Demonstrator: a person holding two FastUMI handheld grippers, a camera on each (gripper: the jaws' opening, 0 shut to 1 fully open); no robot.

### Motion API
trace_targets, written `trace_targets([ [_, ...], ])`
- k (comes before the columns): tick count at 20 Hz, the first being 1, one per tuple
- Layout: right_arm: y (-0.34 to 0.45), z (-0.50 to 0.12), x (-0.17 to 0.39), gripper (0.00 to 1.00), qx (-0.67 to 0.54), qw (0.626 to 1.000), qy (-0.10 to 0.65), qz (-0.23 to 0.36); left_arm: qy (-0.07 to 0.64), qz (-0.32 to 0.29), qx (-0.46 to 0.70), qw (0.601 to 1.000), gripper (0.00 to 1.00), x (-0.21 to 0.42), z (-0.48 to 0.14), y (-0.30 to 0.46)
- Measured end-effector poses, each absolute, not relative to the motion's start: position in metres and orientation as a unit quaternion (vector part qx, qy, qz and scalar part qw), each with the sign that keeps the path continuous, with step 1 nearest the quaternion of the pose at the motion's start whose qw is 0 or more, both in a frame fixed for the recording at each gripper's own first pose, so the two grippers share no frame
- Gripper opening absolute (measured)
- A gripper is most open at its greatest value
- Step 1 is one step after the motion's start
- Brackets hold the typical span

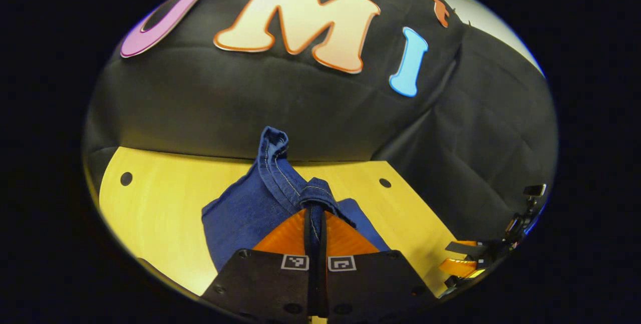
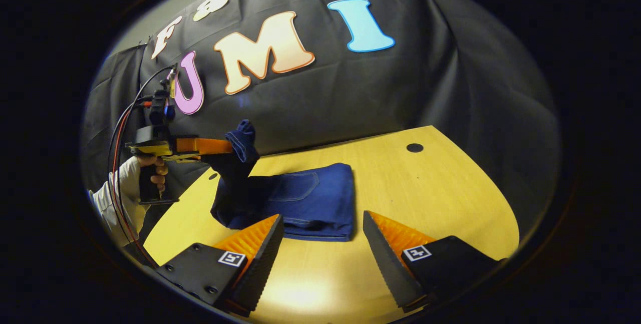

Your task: Grasp the waist and the cuffs of the jeans and fold them to make the two legs overlap; first hold the waist and fold one-third of the jeans toward the cuffs, then hold the cuffs and fold the remaining one-third in the same direction to finish folding.

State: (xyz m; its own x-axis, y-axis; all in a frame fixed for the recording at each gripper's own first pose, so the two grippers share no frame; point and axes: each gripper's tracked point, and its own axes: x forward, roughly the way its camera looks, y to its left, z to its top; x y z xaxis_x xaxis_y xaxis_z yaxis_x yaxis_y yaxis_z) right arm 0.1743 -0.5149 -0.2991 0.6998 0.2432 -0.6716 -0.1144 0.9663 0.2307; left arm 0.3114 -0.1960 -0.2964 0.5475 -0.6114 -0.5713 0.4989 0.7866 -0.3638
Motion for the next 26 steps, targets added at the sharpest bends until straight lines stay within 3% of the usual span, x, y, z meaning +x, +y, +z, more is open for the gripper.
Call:
trace_targets([
  [9,-0.574,-0.307,0.166,0.98,0.069,0.917,0.384,0.079,0.410,-0.282,0.021,0.867,0.00,0.278,-0.408,-0.260],
  [13,-0.575,-0.308,0.167,0.98,0.073,0.915,0.385,0.096,0.389,-0.267,0.027,0.881,0.05,0.274,-0.416,-0.266],
  [17,-0.565,-0.288,0.181,0.98,0.076,0.925,0.356,0.106,0.339,-0.238,0.020,0.910,1.00,0.263,-0.368,-0.242],
  [18,-0.562,-0.278,0.187,0.98,0.072,0.933,0.338,0.103,0.319,-0.219,0.024,0.922,0.93,0.258,-0.345,-0.224],
  [26,-0.486,-0.157,0.186,0.98,0.056,0.977,0.177,0.101,0.168,-0.147,0.032,0.974,0.93,0.193,-0.195,-0.088],
])
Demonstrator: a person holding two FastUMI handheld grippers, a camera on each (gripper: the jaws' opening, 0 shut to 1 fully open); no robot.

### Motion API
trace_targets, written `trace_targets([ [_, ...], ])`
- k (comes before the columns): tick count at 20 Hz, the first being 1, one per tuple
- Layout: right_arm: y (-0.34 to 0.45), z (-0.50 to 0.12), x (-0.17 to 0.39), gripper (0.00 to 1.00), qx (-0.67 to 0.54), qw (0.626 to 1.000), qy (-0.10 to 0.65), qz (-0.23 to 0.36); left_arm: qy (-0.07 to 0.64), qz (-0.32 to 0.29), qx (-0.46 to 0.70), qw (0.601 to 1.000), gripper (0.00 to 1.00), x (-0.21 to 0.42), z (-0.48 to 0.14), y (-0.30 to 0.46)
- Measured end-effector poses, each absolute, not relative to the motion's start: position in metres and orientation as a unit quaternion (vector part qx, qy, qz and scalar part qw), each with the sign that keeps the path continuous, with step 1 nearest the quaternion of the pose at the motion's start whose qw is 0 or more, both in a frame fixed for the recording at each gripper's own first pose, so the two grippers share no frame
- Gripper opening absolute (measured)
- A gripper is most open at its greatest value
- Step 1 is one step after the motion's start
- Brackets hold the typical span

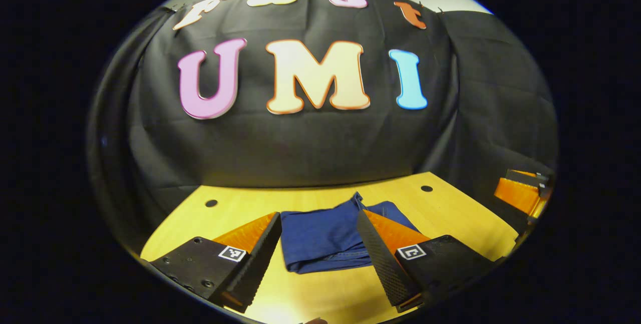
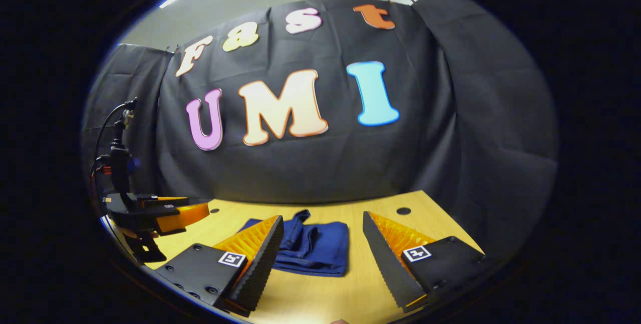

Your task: Grasp the waist and the cuffs of the jeans and fold them to make the two legs overlap; first hold the waist and fold one-third of the jeans toward the cuffs, then hold the cuffs and fold the remaining one-third in the same direction to finish folding.

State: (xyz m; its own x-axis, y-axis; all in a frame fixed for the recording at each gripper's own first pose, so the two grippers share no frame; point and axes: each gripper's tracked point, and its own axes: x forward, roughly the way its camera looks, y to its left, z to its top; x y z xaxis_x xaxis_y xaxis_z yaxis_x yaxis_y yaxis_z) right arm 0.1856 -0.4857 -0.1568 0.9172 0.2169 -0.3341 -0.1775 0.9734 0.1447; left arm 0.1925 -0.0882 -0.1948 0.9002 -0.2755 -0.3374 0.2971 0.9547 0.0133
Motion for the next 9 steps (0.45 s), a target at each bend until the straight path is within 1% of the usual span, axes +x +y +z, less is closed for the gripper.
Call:
trace_targets([
  [1,-0.472,-0.139,0.177,0.98,0.064,0.980,0.158,0.102,0.166,-0.142,0.031,0.975,0.93,0.182,-0.186,-0.074],
  [3,-0.454,-0.112,0.165,0.98,0.070,0.984,0.130,0.101,0.137,-0.121,0.032,0.983,0.94,0.167,-0.159,-0.044],
  [4,-0.447,-0.102,0.158,0.97,0.069,0.985,0.122,0.100,0.121,-0.112,0.033,0.986,0.96,0.162,-0.147,-0.031],
  [5,-0.439,-0.095,0.150,0.97,0.069,0.986,0.116,0.101,0.109,-0.107,0.032,0.988,0.93,0.151,-0.136,-0.020],
  [8,-0.423,-0.076,0.129,0.97,0.068,0.987,0.106,0.095,0.083,-0.109,0.027,0.990,0.94,0.131,-0.107,-0.004],
  [9,-0.421,-0.070,0.121,0.97,0.066,0.988,0.102,0.095,0.077,-0.115,0.024,0.990,0.93,0.127,-0.100,-0.003],
])
